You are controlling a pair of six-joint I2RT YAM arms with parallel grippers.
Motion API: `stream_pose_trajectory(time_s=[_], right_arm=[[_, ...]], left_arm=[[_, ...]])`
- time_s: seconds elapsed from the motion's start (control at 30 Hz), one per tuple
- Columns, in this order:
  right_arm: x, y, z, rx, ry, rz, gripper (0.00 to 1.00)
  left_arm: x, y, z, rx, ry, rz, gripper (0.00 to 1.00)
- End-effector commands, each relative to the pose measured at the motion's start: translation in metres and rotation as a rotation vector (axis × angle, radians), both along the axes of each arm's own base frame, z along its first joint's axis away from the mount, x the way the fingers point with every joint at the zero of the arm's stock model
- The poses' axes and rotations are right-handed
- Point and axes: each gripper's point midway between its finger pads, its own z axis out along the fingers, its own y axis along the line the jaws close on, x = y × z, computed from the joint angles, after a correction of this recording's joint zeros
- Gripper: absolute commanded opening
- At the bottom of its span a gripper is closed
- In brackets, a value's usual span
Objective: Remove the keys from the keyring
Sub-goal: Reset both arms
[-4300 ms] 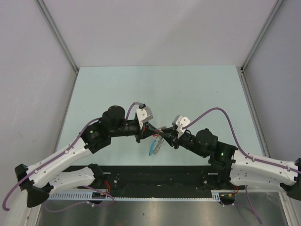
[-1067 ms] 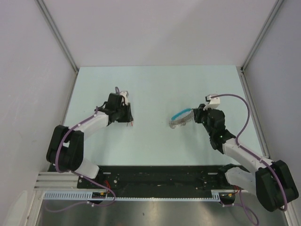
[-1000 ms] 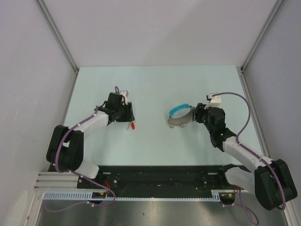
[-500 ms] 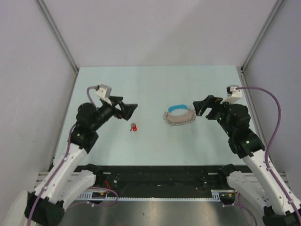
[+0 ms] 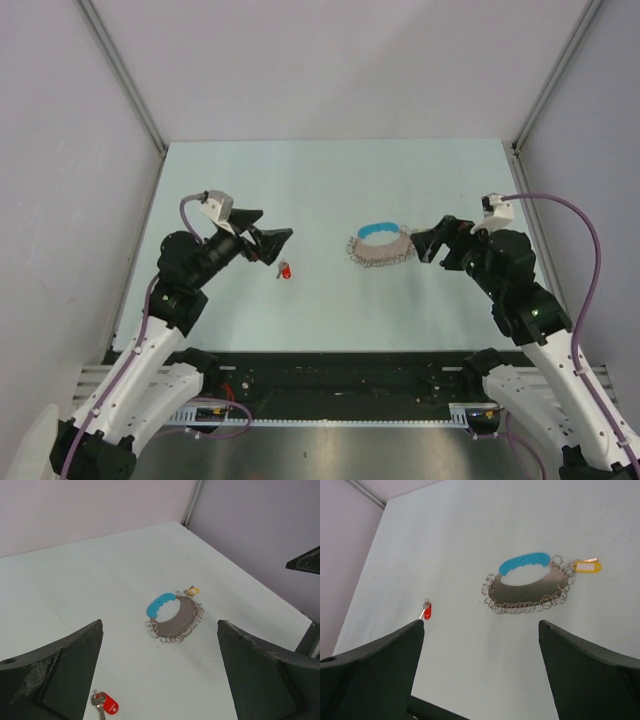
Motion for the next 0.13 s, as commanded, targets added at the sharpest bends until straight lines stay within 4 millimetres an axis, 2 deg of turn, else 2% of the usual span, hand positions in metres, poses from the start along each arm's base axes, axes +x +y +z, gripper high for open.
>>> stream_pose_trajectory(time_s=[0.0, 0.1], right_arm=[[-0.0050, 0.0019, 0.0159, 0.006, -0.053, 0.027, 0.99], [-0.0052, 0.0021, 0.0174, 0.009, -0.063, 0.029, 1.00]], left_arm=[[-0.0039, -0.0048, 0.0109, 0.000, -0.036, -0.035, 1.00], [-0.0050, -0.0052, 0.0139, -0.005, -0.046, -0.040, 1.00]])
